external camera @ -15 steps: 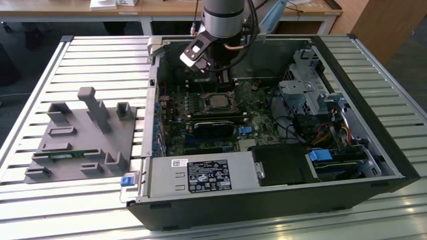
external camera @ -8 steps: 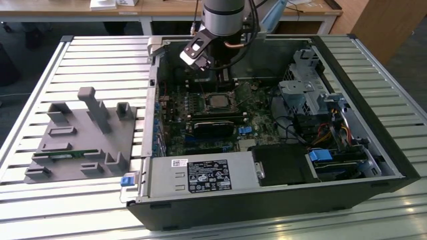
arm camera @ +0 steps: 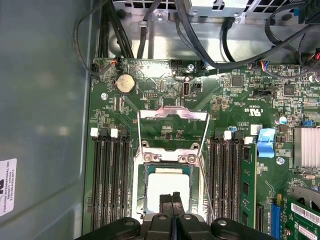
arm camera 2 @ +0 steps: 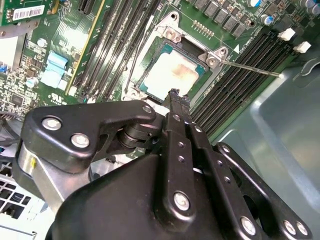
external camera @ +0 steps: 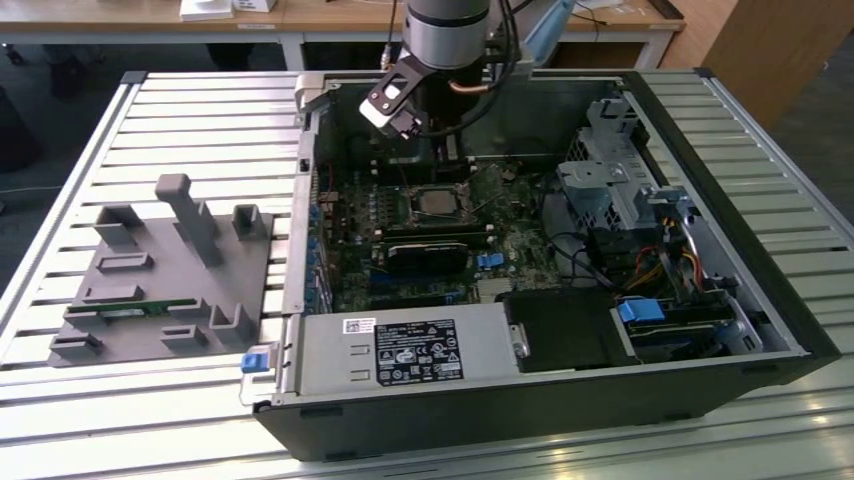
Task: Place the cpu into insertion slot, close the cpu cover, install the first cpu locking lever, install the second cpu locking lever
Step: 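Close the cpu cover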
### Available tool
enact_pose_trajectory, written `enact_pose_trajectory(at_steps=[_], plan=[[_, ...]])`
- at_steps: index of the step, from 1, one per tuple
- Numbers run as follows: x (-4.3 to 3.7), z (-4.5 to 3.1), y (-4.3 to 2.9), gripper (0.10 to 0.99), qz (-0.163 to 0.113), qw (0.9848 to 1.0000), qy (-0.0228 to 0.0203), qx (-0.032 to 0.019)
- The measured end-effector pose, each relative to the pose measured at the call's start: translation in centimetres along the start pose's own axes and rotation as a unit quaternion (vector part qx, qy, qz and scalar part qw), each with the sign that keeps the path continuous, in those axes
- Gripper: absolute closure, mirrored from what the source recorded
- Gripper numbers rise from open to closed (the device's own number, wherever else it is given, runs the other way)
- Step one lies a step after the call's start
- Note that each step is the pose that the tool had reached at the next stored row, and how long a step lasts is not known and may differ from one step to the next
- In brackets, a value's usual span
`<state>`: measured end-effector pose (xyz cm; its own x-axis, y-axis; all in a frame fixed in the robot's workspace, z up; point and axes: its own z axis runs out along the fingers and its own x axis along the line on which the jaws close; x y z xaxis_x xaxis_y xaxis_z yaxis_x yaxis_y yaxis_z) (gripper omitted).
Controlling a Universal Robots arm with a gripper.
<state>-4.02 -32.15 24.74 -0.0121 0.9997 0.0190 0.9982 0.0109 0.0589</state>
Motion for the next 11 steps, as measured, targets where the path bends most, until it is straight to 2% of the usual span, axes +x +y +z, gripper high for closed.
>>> enact_pose_trajectory(at_steps=[6,11], plan=[[-0.01,-0.11,0.32,0.973,0.0,1.0,-0.0002,0.0001],[0.01,-0.64,0.36,0.973,0.0,1.0,-0.0001,0.0]])
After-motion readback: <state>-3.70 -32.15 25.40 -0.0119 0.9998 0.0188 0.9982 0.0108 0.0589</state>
